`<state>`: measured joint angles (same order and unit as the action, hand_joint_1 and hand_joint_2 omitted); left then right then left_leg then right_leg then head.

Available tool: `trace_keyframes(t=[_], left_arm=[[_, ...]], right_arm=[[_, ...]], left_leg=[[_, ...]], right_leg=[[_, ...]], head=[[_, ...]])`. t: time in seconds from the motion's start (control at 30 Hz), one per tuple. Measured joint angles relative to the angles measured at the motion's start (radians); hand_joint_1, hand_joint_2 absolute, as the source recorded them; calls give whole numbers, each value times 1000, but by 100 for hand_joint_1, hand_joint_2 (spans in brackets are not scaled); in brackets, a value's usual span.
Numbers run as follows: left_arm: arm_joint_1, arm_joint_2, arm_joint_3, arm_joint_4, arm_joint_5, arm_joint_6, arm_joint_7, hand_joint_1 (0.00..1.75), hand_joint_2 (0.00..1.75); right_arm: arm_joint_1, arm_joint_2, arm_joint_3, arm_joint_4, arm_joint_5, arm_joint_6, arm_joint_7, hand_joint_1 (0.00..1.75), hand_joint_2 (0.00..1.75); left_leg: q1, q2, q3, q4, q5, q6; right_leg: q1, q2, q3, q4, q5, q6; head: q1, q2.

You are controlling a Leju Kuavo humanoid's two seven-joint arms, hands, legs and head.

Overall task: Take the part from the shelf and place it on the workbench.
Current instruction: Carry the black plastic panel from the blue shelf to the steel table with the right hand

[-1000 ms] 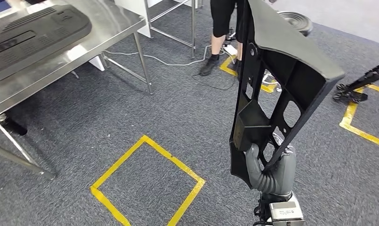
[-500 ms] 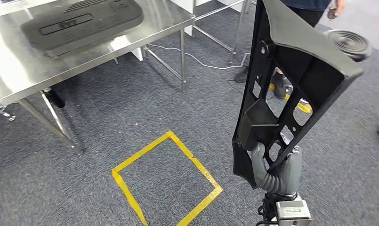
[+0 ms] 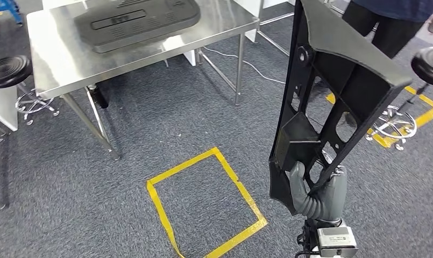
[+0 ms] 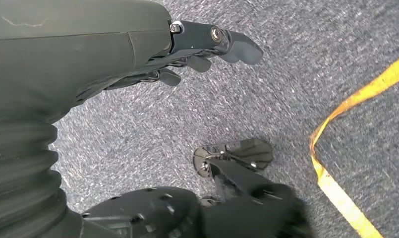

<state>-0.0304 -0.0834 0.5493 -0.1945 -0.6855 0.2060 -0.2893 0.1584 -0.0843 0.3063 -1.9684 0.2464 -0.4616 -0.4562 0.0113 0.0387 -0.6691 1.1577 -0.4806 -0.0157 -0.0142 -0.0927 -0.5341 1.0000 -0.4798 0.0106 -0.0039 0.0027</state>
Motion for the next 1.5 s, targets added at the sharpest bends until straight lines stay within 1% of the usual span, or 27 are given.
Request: trace_keyframes(t=[0.03, 0.07, 0.1, 0.13, 0.17, 0.2, 0.23, 0.27, 0.3, 0.33, 0.37, 0.4, 0.43, 0.47, 0.5, 0.53, 0.57, 0.6, 0.63, 0.7, 0.73, 0.9, 1.0, 1.07, 1.5], left_arm=[[-3, 0, 0, 0, 0, 0, 0, 0, 175], [-6, 0, 0, 0, 0, 0, 0, 0, 175], [-9, 0, 0, 0, 0, 0, -1, 0, 175], [-10, -1, 0, 0, 0, 0, -1, 0, 175], [-9, -1, 0, 0, 0, 0, -1, 0, 175], [-8, -2, 0, 0, 0, 0, 0, 0, 175], [-7, -2, 0, 0, 0, -1, -1, 0, 175], [-8, -2, 0, 0, 0, -3, -1, 0, 175], [-10, -3, 0, 0, 0, -6, -2, 0, 175], [-11, -4, 0, 0, 1, -10, -5, 0, 175], [-11, -4, 0, 0, 2, -13, -7, 0, 175], [-11, -5, 0, 0, 3, -16, -10, 0, 175], [-9, -6, 0, 0, 4, -18, -13, 0, 175], [-8, -7, 0, 0, 4, -18, -16, 0, 175], [-8, -8, 0, 0, 5, -19, -18, 0, 175], [-7, -9, 0, 0, 5, -19, -21, 0, 175], [-7, -9, 1, 0, 5, -20, -22, 0, 175], [-7, -9, 1, 0, 5, -21, -23, 0, 175], [-5, -8, 1, 0, 5, -23, -23, 0, 175], [-3, -8, 2, 0, 4, -26, -24, 0, 175], [-2, -8, 2, 0, 4, -27, -24, 0, 175], [-2, -8, 2, 0, 2, -36, -20, 0, 175], [-2, -9, 2, 0, 1, -36, -19, 0, 175], [-2, -9, 2, 0, 1, -36, -19, 0, 175], [-2, -9, 2, 0, -3, -38, -17, 0, 175]], right_arm=[[1, 0, 0, 0, 0, 0, 0, 175, 175], [1, 0, -1, -1, 0, 0, 0, 175, 175], [2, -1, -1, -1, 0, 0, 0, 175, 175], [2, -1, -1, -1, -2, 1, 0, 175, 175], [2, -1, -1, -2, -7, 4, 0, 175, 175], [1, -1, 0, -2, -14, 8, 2, 175, 175], [0, -1, 0, -3, -21, 11, 4, 175, 175], [-1, -2, 0, -3, -27, 14, 8, 175, 175], [0, -2, -1, -3, -32, 15, 13, 175, 175], [1, -2, -1, -3, -36, 16, 19, 175, 175], [2, -2, -1, -3, -39, 16, 25, 175, 175], [4, -2, -1, -2, -43, 16, 31, 175, 175], [5, -2, 0, -2, -47, 16, 36, 175, 175], [6, -2, 0, -2, -51, 15, 40, 175, 175], [6, -2, 0, -2, -55, 15, 43, 175, 175], [6, -2, 0, -2, -59, 14, 47, 175, 175], [6, -1, 0, -2, -62, 13, 50, 175, 175], [7, 0, 0, -2, -64, 12, 52, 175, 175], [9, 1, 0, -2, -64, 11, 55, 175, 175], [15, 3, -1, -2, -64, 6, 58, 175, 175], [18, 4, -1, -2, -64, 3, 59, 175, 175], [28, 10, -1, -2, -70, 2, 54, 175, 175], [29, 10, 0, -2, -74, 3, 52, 175, 175], [29, 10, 0, -2, -74, 3, 52, 175, 175], [29, 11, 0, -3, -78, 11, 51, 175, 175]], left_leg=[[-3, 25, 33, -58, 17, 3], [-6, 45, 54, -96, 24, 8], [-9, 54, 62, -114, 24, 12], [-12, 42, 60, -118, 23, 18], [-10, 30, 59, -121, 25, 24], [-9, 19, 59, -123, 27, 30], [-6, 10, 59, -126, 30, 37], [-3, 2, 58, -128, 33, 43], [-3, -7, 55, -128, 35, 47], [-4, -16, 53, -128, 36, 50], [-4, -26, 51, -128, 37, 51], [-4, -35, 50, -128, 37, 51], [-4, -42, 50, -127, 38, 51], [-3, -48, 51, -127, 38, 50], [-3, -53, 52, -127, 39, 48], [-5, -58, 52, -126, 39, 44], [-8, -60, 51, -125, 39, 40], [-11, -62, 50, -124, 38, 42], [-13, -62, 49, -124, 38, 48], [-14, -61, 50, -126, 41, 60], [-14, -61, 51, -129, 44, 61], [-13, -60, 54, -138, 51, 47], [-10, -60, 53, -140, 51, 32], [-10, -60, 53, -140, 50, 27], [-17, -60, 52, -140, 50, 26]], right_leg=[[5, -12, 2, 2, -4, 5], [10, -23, 4, 4, -7, 10], [14, -34, 5, 4, -9, 15], [17, -47, 7, 4, -11, 19], [15, -48, 7, 5, -14, 24], [13, -30, 3, 14, -21, 28], [10, -1, -8, 39, -36, 30], [7, 36, -31, 85, -59, 29], [5, 66, -62, 149, -87, 25], [4, 79, -98, 219, -112, 23], [4, 84, -128, 274, -127, 24], [3, 86, -143, 296, -127, 29], [2, 87, -137, 275, -111, 38], [1, 87, -112, 216, -82, 48], [-1, 87, -79, 140, -52, 55], [-1, 88, -50, 75, -27, 57], [-1, 89, -30, 31, -10, 53], [-1, 90, -21, 11, -4, 48], [0, 91, -20, 9, 0, 41], [1, 91, -19, 8, 3, 36], [2, 91, -20, 8, 4, 35], [4, 91, -22, 9, 4, 33], [6, 91, -23, 10, 4, 27], [7, 91, -23, 10, 3, 25], [-1, 91, -23, 9, 4, 26]], head=[[0, 0], [2, 0], [4, 0], [6, 0], [8, 0], [8, 0], [8, 0], [9, 0], [10, 0], [11, 0], [11, 0], [11, 0], [11, 0], [11, 0], [12, 0], [11, 0], [11, 0], [10, 0], [10, 0], [9, 0], [9, 0], [9, 0], [10, 0], [10, 0], [10, 0]])
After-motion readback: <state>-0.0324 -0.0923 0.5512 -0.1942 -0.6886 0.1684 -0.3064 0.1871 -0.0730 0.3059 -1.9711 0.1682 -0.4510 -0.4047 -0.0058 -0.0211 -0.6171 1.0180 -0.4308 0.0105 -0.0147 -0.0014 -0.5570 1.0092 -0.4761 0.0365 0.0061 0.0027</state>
